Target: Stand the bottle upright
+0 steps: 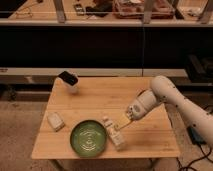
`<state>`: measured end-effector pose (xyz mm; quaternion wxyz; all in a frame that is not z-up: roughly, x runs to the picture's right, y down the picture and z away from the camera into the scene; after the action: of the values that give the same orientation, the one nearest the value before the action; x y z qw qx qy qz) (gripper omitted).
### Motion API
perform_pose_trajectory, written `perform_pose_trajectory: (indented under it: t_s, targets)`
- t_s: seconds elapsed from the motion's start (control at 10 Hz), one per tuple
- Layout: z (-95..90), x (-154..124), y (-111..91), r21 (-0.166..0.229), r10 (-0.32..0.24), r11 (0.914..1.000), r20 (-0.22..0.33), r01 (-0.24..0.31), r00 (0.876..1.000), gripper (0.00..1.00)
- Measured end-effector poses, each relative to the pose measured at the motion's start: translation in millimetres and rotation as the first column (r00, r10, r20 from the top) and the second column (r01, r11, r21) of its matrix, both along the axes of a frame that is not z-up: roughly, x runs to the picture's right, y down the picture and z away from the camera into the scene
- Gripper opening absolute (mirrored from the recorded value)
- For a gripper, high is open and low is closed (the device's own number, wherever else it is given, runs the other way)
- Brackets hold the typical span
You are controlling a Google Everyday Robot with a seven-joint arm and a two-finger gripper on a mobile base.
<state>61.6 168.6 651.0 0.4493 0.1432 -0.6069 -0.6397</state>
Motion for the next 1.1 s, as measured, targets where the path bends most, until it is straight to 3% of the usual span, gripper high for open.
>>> perform_pose_trajectory:
  t_s: [0.5,0.7,0.8,0.9,1.0,1.1]
  targets:
    - [0.4,1.1,-1.1,0.006,-0.006,1.0000,-0.006,0.006,1.000,0.19]
    - [5.6,4.7,-4.3,0.054,-0.062,0.9965,-0.055,0.064,0.997,0.19]
    - [11.1,5.4,-9.6,0.106,-0.108,0.9872,-0.104,0.119,0.989,0.19]
    - [16.5,4.4,-20.5,0.186,-0.164,0.9629,-0.172,0.196,0.971,0.16]
    - [17.5,2.2,-28.2,0.233,-0.191,0.9430,-0.208,0.238,0.959,0.10]
    - [15.6,-4.1,-40.0,0.293,-0.218,0.9111,-0.254,0.290,0.942,0.01]
